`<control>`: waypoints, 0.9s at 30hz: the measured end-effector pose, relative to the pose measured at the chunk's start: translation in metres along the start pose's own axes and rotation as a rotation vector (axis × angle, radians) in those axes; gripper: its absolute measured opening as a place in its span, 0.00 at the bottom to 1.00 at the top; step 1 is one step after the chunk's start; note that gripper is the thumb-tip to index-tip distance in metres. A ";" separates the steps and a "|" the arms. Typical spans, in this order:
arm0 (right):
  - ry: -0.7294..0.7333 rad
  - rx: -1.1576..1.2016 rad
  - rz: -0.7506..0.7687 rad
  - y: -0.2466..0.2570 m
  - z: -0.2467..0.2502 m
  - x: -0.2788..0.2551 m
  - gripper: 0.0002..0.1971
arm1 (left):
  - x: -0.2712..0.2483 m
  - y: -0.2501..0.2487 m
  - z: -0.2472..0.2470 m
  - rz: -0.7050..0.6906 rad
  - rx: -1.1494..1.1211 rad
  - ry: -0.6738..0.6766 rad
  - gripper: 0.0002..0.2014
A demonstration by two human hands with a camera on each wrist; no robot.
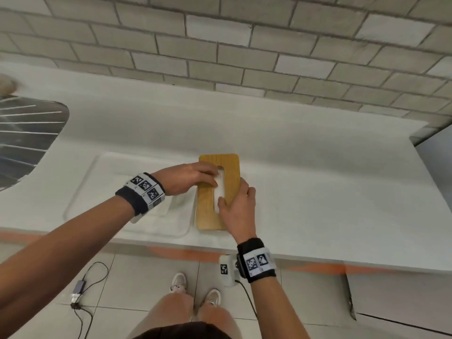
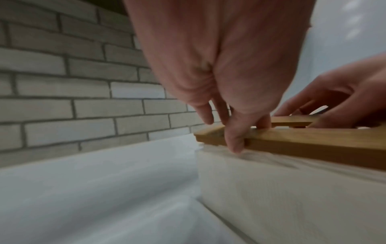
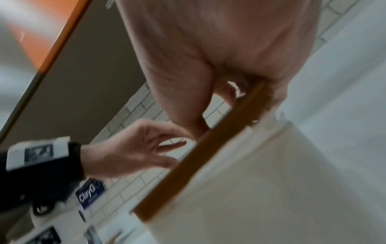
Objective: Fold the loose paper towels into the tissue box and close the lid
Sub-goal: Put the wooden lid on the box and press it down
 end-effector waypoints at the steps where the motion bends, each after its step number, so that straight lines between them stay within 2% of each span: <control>1: -0.013 -0.067 -0.008 0.000 -0.005 -0.004 0.35 | -0.003 0.003 -0.002 0.029 -0.026 -0.053 0.35; 3: -0.036 -0.172 -0.044 -0.004 -0.013 -0.011 0.34 | -0.010 0.010 -0.004 0.121 -0.112 -0.170 0.37; 5: -0.027 -0.171 -0.063 -0.004 -0.018 -0.012 0.35 | -0.016 0.019 -0.002 0.249 -0.262 -0.279 0.29; 7: -0.026 -0.117 -0.013 0.000 -0.021 -0.010 0.38 | -0.013 0.028 -0.002 0.366 -0.364 -0.336 0.22; 9: -0.022 -0.126 0.023 0.003 -0.022 -0.007 0.39 | -0.001 0.035 -0.006 0.437 -0.382 -0.288 0.24; 11: -0.025 -0.167 0.014 0.002 -0.024 -0.005 0.39 | 0.018 0.041 -0.015 0.474 -0.343 -0.175 0.27; 13: -0.024 -0.216 -0.008 0.002 -0.027 -0.009 0.39 | 0.037 0.045 -0.027 0.482 -0.229 -0.059 0.28; 15: -0.029 -0.280 -0.037 0.000 -0.027 -0.013 0.38 | 0.052 0.047 -0.034 0.450 -0.098 0.002 0.27; 18: -0.058 -0.400 -0.067 0.000 -0.026 -0.015 0.36 | 0.067 0.046 -0.036 0.406 0.037 0.012 0.23; 24: -0.088 -0.490 -0.161 0.004 -0.030 -0.003 0.34 | 0.087 0.048 -0.033 0.372 0.015 0.070 0.22; 27: -0.094 -0.494 -0.147 0.007 -0.036 -0.001 0.33 | 0.091 0.046 -0.035 0.376 0.056 0.070 0.23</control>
Point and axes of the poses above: each hand's wrist, its own x-axis towards the middle knuckle, its own z-axis out of the back of the hand, y = z × x, the point moved 9 cm from there along x, towards the middle knuckle, and after that the axes turned 11 degrees about z, right-handed, at the moved point
